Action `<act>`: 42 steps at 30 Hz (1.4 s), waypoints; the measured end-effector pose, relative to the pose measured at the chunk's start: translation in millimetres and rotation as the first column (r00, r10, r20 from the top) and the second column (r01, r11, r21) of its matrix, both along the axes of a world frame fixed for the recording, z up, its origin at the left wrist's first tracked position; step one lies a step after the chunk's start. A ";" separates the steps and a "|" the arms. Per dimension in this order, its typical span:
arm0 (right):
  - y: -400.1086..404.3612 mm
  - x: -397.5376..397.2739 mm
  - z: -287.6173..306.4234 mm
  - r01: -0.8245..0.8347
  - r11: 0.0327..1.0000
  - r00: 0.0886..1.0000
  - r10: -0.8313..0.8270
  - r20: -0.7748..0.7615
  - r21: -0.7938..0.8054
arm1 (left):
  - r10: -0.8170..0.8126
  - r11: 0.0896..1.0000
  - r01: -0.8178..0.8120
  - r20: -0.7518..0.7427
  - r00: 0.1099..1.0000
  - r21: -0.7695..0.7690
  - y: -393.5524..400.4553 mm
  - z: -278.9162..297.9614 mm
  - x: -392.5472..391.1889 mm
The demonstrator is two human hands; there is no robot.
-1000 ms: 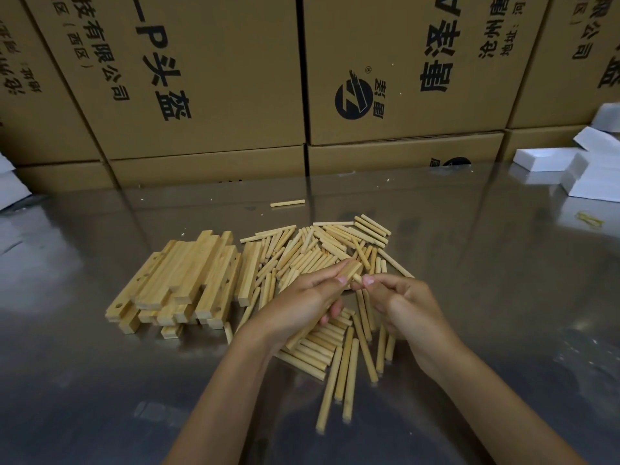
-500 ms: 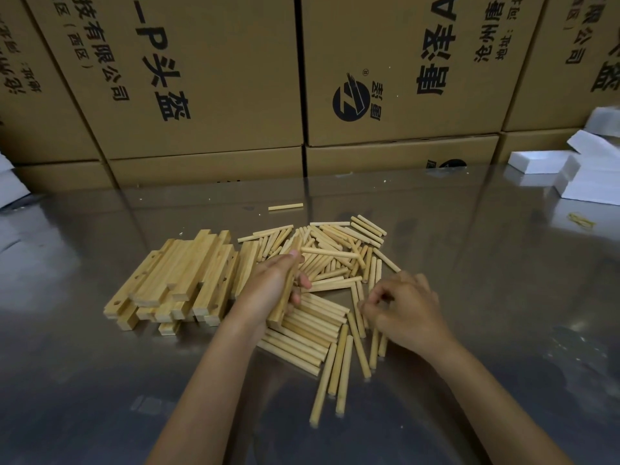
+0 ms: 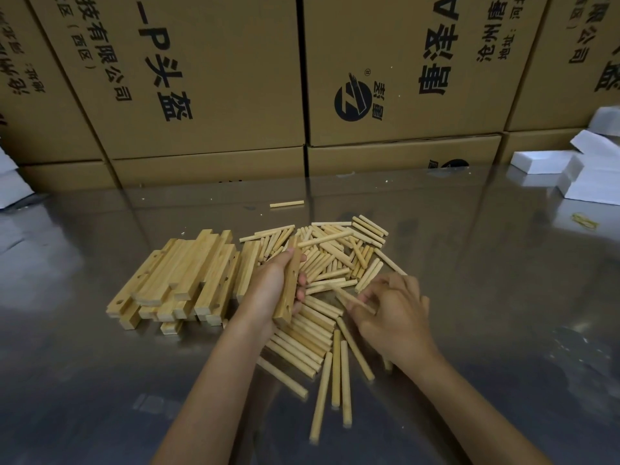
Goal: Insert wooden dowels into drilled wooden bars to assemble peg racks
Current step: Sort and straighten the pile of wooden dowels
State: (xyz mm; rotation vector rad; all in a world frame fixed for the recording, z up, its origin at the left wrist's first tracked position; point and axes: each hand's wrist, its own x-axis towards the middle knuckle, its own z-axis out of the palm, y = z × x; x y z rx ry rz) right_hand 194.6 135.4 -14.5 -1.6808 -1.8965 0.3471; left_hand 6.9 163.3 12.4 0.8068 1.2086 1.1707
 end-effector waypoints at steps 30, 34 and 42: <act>-8.3 -0.1 15.5 -0.298 0.913 0.837 0.390 -0.383 0.278 | -0.317 0.937 0.329 -0.112 0.942 0.116 -18.9 8.7 22.8; -7.5 -2.8 14.3 -0.286 0.926 0.832 0.368 -0.415 0.247 | -0.282 0.947 0.299 -0.145 0.949 0.115 -15.0 6.3 21.0; -5.1 2.7 27.7 -0.229 0.973 0.604 0.148 -0.783 0.007 | -0.122 0.990 0.102 0.233 0.965 0.096 -8.6 6.0 9.3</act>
